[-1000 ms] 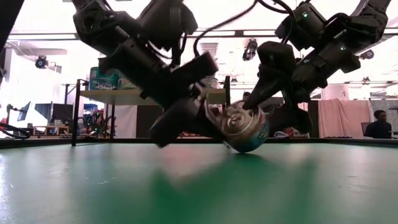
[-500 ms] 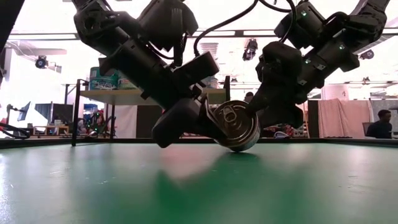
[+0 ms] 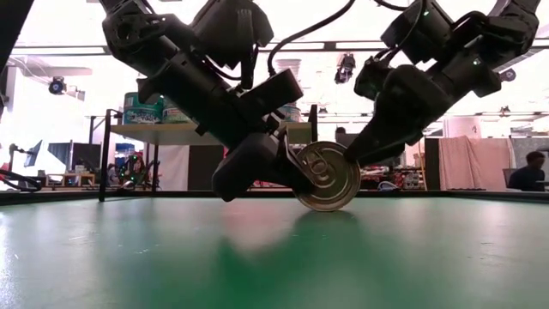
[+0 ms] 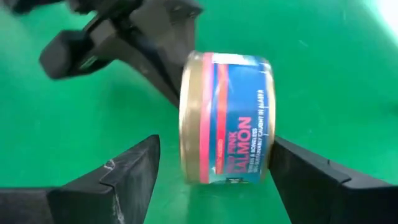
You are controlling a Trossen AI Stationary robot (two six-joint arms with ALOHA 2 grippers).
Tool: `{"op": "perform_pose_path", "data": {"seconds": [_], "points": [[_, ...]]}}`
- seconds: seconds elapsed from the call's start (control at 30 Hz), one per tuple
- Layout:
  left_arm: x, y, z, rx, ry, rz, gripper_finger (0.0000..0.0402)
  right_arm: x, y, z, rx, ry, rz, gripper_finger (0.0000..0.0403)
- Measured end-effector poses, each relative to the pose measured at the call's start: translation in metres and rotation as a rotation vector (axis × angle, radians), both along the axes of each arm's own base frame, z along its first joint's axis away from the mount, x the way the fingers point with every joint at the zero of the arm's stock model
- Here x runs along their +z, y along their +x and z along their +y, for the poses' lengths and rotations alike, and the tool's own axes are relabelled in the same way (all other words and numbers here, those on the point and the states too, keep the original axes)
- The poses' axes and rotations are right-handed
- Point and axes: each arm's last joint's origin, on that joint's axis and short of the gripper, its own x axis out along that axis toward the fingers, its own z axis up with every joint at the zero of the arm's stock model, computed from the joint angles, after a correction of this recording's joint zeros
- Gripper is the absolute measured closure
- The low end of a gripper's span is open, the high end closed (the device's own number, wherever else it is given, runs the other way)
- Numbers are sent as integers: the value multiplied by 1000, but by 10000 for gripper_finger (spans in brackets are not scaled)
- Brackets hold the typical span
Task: Stack canned seafood by type on shelf
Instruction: Stack the center blue tuna can on top of the blue tuna can on the shelf
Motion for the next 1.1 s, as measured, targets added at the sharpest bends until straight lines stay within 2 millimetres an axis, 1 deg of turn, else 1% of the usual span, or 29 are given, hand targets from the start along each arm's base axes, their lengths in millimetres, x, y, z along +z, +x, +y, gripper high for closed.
{"op": "perform_pose_path", "data": {"seconds": [0.13,0.3,0.37,0.43,0.53,0.63,0.73,0.83,0.93,1.1], "points": [[1,1,1,1,-1,-5,401,2,8,1,11,-57,-6,124],[1,1,1,3,-1,-11,401,-10,32,2,55,-85,63,118],[1,1,1,3,-1,-12,401,-10,42,3,66,-77,94,119],[2,1,1,3,-1,-11,401,-9,48,3,71,-78,124,129],[1,1,1,3,0,-6,401,-7,53,3,74,-87,153,152],[1,0,-1,-3,0,-5,402,-3,54,3,75,-86,163,181],[1,-1,-6,-14,2,3,402,3,52,3,72,-87,158,218],[3,-3,-11,-30,9,7,402,10,49,3,75,-84,155,220],[10,-6,-19,-47,51,-3,402,16,44,3,71,-68,170,220],[26,-14,-34,-63,138,-11,402,35,29,3,59,16,196,220]]}}
